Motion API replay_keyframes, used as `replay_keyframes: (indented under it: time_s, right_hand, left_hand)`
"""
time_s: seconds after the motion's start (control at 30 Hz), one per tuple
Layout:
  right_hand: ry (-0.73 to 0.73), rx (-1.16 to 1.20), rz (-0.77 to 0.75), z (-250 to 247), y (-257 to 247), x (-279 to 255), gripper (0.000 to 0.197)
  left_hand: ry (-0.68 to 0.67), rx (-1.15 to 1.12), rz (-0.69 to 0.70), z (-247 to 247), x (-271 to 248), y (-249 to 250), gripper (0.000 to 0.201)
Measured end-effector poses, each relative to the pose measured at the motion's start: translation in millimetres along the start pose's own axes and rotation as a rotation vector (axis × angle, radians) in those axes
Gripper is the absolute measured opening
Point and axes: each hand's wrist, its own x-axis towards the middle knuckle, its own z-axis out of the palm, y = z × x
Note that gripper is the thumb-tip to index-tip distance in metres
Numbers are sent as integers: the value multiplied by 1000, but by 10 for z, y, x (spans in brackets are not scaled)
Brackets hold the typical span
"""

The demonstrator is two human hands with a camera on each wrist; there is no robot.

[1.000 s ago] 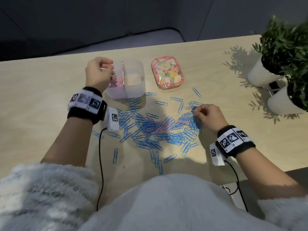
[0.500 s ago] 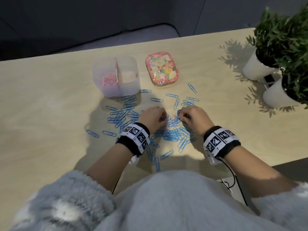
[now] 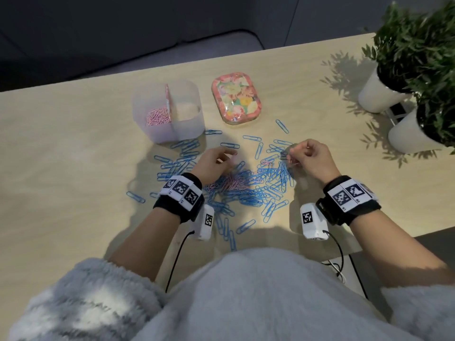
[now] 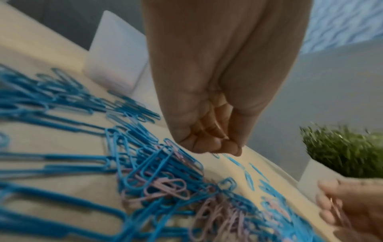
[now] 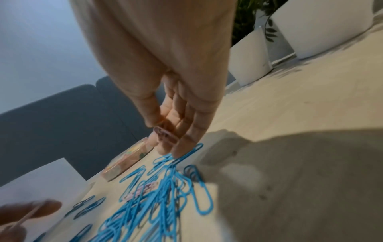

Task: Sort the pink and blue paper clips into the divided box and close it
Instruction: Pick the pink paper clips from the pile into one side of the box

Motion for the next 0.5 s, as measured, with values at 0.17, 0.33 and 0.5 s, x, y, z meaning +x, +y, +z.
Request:
replay_keyframes:
  time_s: [0.17, 0.33, 0.5]
  right_hand:
    - [-126, -385, -146, 204, 13, 75, 21]
    - [-261, -837, -220, 372, -41, 84, 9]
    - [-241, -802, -181, 315, 15, 142, 11]
  left_hand:
    - [-9, -398, -256, 22, 32, 157, 24]
    - [-28, -239, -155, 63, 10, 182, 36]
    - [-30, 342, 8, 200, 22, 101, 20]
